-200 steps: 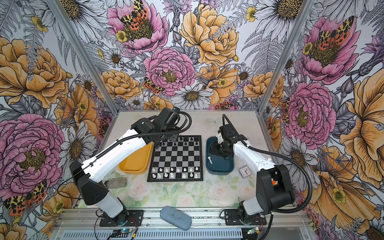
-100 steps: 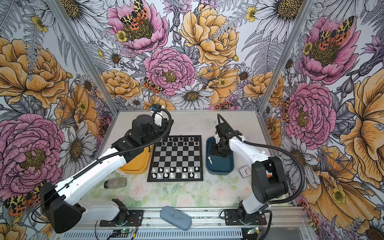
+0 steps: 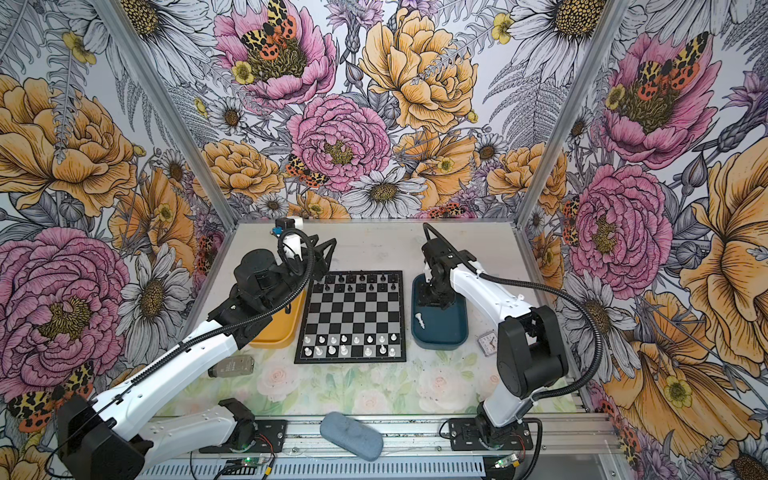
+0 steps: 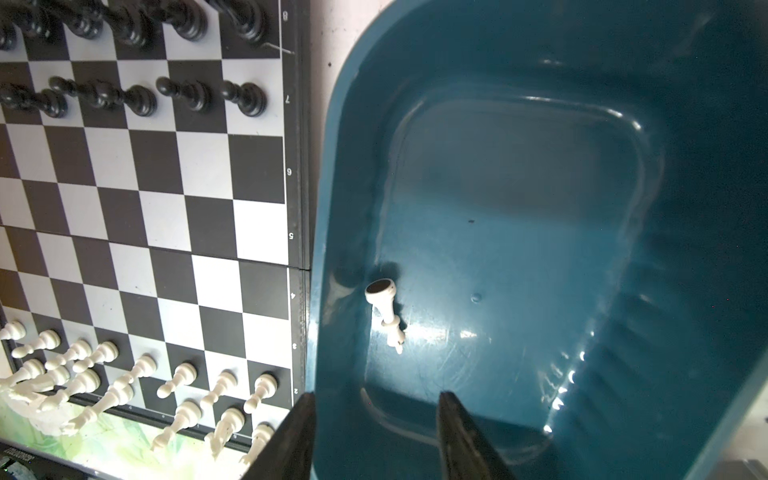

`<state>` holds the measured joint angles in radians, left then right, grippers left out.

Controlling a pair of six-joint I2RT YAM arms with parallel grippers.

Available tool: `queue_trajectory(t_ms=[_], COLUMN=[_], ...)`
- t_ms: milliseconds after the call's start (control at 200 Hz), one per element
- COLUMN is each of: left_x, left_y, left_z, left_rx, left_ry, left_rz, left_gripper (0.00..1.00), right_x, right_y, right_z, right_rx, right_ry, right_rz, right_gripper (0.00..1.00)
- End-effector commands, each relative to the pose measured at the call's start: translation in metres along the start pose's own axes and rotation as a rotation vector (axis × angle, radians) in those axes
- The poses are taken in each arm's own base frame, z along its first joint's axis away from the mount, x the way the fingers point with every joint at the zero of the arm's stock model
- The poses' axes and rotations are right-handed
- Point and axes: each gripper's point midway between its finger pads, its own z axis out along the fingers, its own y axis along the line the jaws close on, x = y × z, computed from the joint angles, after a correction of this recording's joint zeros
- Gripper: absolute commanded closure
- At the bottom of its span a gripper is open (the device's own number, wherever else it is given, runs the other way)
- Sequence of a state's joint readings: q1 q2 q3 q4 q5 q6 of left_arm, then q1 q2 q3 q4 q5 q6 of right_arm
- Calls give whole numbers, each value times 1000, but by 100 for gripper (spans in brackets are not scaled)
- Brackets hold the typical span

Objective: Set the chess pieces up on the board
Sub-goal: 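Lower the right gripper into the teal tray onto a white pawn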

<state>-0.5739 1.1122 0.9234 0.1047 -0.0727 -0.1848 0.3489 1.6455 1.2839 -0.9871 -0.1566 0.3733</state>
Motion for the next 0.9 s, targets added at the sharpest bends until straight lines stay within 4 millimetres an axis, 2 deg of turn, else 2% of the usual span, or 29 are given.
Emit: queue_trajectory(t_ms=[0, 260, 545, 896], left_x=[-15, -9, -3, -2], left_y=[-5, 2, 3, 4], left_z=[-4, -1, 8, 12], left_rx=[54, 59, 76, 78], left_ry=[-72, -81, -63, -63], left_rz=[-26, -51, -72, -85], left_gripper=[40, 38, 37, 36], right_x=[3, 9, 4, 1], right_y=[-6, -10, -15, -3], right_z=[3, 22, 40, 56], right_rx=[70, 132, 164, 67], right_ry=[38, 101, 126, 113], right_rz=[-39, -84, -112, -133], right_gripper=[50, 50, 50, 50])
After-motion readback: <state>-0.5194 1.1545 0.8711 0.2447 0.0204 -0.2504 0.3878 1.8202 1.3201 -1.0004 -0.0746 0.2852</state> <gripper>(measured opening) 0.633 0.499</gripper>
